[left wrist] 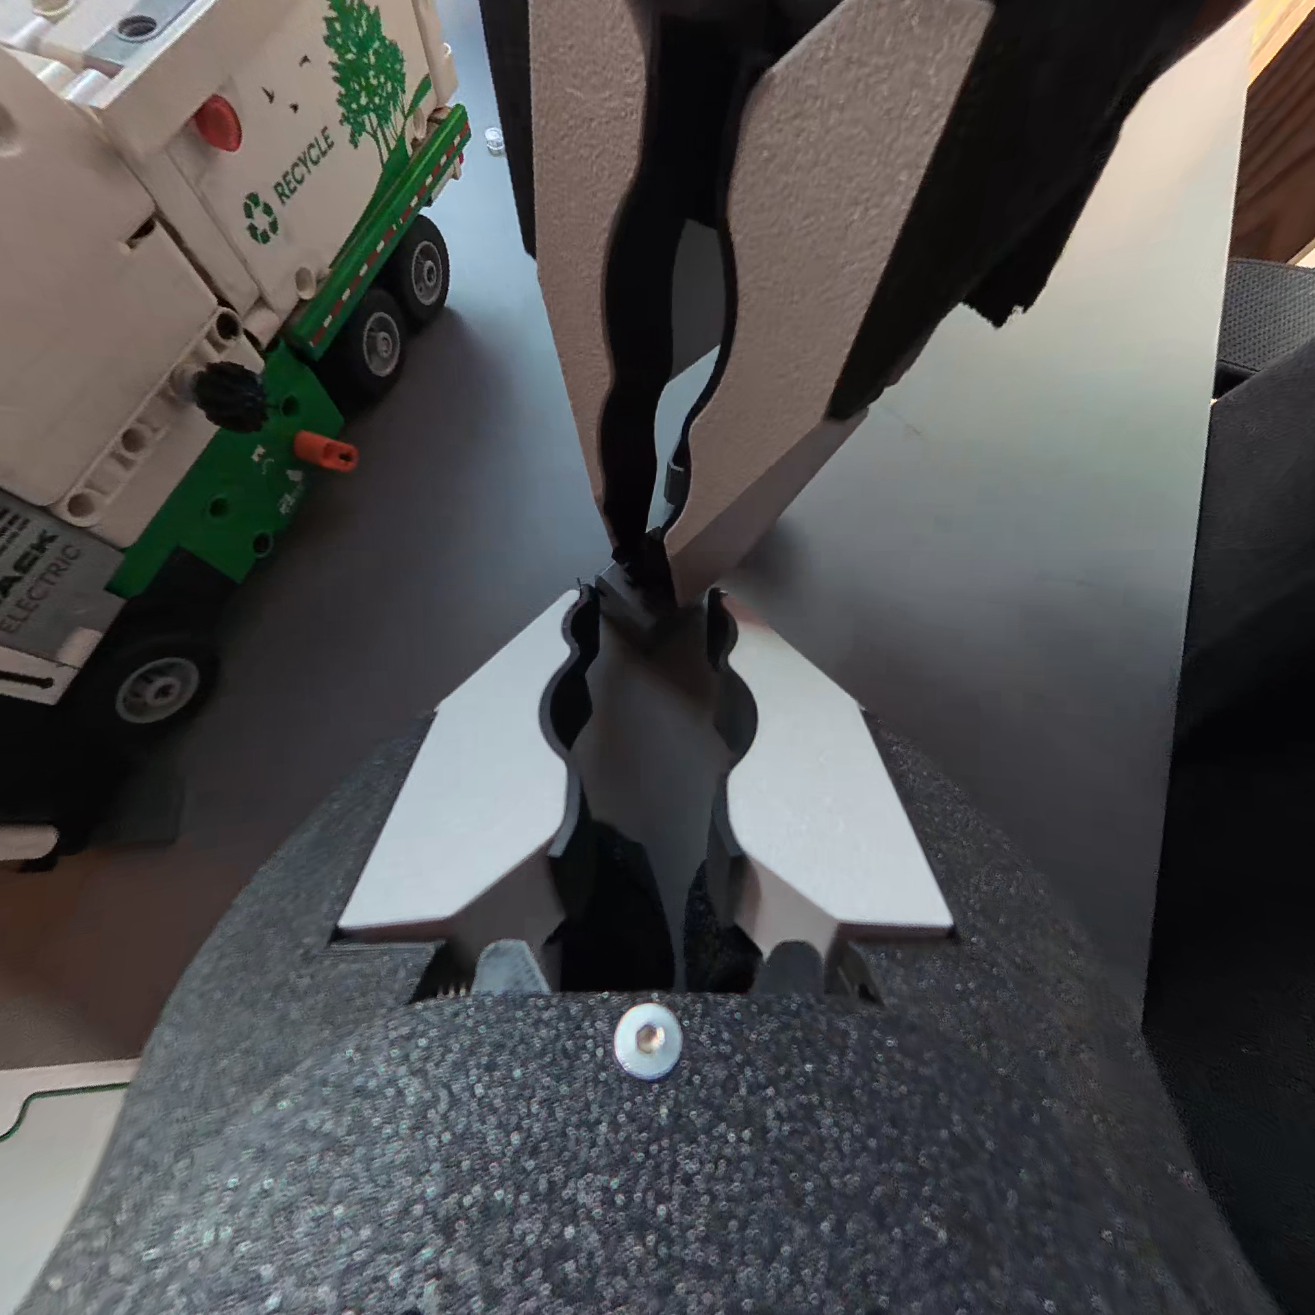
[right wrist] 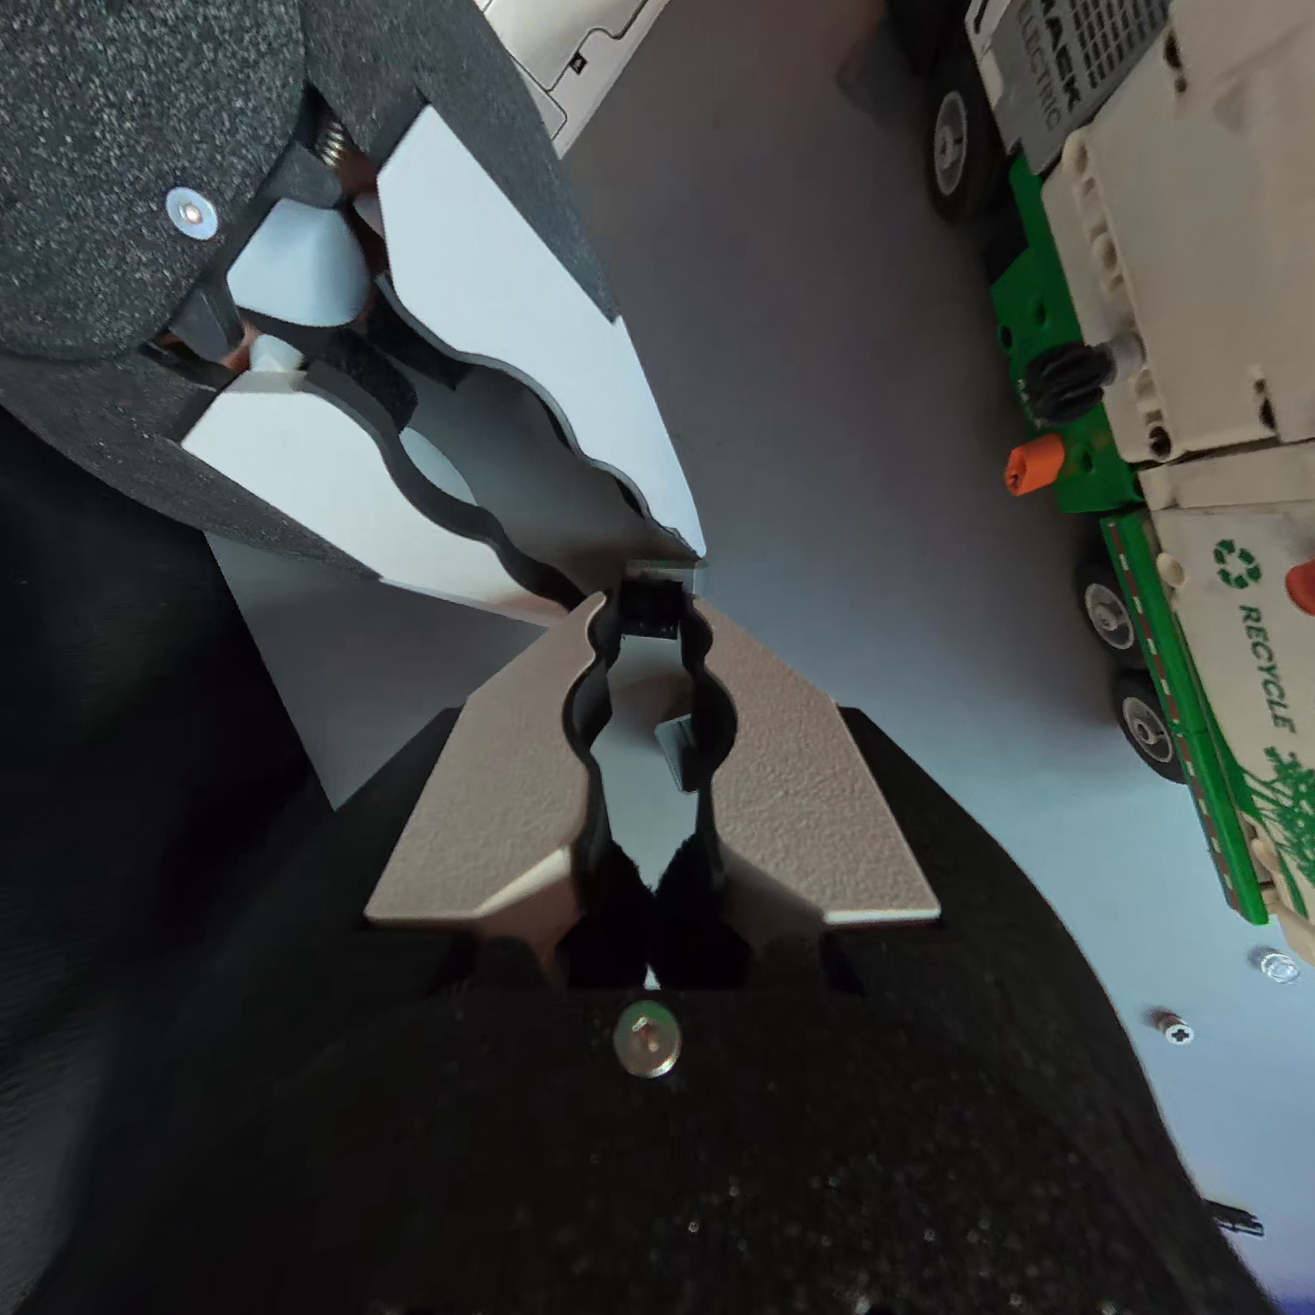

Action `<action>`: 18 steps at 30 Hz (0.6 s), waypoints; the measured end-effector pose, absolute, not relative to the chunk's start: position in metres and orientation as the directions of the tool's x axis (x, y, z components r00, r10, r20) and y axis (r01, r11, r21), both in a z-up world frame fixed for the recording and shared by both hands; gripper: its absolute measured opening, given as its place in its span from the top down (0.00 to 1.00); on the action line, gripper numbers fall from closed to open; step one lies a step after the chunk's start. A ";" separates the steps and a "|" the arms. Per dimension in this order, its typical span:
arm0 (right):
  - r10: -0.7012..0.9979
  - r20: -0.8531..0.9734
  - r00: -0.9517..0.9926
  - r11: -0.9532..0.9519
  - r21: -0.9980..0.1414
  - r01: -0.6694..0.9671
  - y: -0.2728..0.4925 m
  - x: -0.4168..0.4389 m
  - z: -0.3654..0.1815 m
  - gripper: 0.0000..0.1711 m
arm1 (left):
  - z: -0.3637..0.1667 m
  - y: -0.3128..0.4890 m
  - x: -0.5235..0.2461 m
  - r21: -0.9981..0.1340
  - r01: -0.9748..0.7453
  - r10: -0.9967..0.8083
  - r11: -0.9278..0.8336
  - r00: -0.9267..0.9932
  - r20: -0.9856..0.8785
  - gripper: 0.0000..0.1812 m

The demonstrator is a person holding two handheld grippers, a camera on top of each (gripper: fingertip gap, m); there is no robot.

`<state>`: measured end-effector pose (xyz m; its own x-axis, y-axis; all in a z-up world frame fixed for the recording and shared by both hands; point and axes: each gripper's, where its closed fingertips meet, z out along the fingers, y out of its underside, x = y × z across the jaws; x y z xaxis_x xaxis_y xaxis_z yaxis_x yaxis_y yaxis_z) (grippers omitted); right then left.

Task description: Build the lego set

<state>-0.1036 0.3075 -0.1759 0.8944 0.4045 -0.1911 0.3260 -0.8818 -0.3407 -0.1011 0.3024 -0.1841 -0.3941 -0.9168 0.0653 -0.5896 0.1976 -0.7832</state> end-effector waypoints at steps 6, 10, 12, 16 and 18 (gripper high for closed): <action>0.429 -0.135 0.893 -0.875 -0.308 0.374 0.307 -0.101 -0.177 0.91 | -0.189 0.302 -0.099 -0.765 -0.601 -0.918 0.232 -0.396 0.033 0.89; 0.467 -0.102 0.878 -0.856 -0.299 0.421 0.304 -0.096 -0.175 0.91 | -0.191 0.300 -0.100 -0.757 -0.605 -0.911 0.248 -0.412 0.031 0.86; 0.499 -0.063 0.864 -0.831 -0.317 0.457 0.300 -0.088 -0.170 0.91 | -0.185 0.303 -0.099 -0.781 -0.578 -0.909 0.237 -0.417 0.033 0.82; 0.451 -0.108 0.886 -0.817 -0.450 0.361 0.294 -0.074 -0.156 0.91 | -0.185 0.310 -0.094 -0.780 -0.567 -0.895 0.265 -0.445 0.019 0.77; 0.421 -0.143 0.896 -0.794 -0.535 0.288 0.288 -0.066 -0.148 0.91 | -0.186 0.307 -0.093 -0.778 -0.563 -0.878 0.278 -0.477 0.031 0.79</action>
